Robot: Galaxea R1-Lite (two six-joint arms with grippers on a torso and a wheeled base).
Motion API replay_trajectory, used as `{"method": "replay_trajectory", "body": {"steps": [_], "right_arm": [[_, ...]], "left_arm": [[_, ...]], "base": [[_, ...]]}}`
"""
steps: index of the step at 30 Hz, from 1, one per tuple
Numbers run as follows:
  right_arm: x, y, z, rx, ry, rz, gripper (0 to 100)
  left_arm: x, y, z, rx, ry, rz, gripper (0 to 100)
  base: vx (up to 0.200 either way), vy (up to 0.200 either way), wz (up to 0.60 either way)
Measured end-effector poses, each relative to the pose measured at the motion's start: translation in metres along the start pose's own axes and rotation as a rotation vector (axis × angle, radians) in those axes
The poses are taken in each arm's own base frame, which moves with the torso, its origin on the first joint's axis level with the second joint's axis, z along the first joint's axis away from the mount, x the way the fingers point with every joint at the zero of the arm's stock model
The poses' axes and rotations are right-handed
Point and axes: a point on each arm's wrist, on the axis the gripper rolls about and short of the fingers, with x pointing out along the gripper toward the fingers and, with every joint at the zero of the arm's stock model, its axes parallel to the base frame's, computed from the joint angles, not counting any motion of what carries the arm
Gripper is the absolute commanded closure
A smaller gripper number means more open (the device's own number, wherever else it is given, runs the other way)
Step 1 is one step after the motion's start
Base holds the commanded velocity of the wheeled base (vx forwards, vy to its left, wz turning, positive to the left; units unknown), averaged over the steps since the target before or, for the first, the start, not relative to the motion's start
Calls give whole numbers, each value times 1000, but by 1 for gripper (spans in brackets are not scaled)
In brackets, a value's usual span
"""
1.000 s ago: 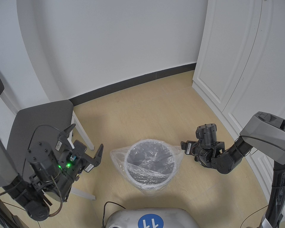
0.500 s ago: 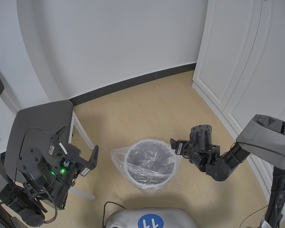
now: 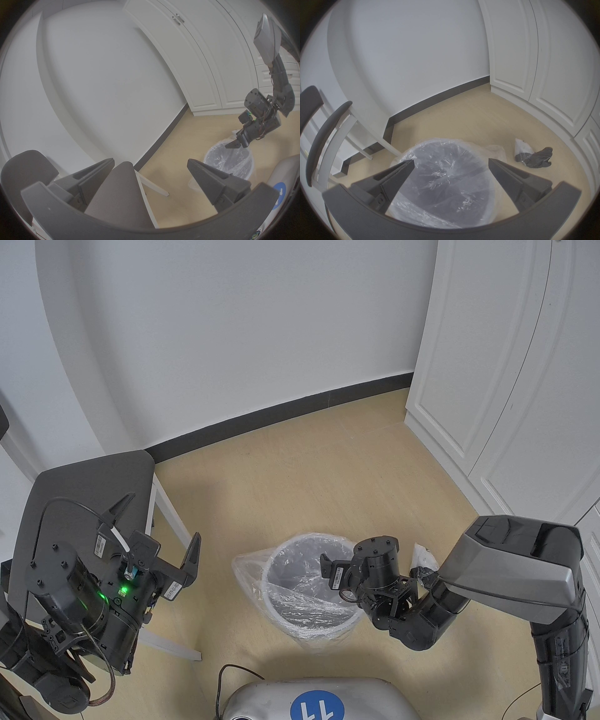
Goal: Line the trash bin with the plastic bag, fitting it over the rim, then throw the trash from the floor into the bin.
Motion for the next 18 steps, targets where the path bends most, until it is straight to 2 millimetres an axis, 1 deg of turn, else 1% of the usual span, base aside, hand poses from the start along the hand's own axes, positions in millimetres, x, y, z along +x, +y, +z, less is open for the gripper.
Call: {"method": "replay_trajectory", "body": {"steps": [9,12,18], "right_arm": [[19,20,-11,142,-26,26,0],[21,27,-18,154,-21,39,0],[22,32,-32,141,2,47,0]], "left_arm": [[0,-2,-1,6,3,-5,0],[1,-4,-2,16,9,-13,0],[1,-7,-3,35,14,-24,0]], "base": [[0,0,0],[0,0,0],[0,0,0]]}}
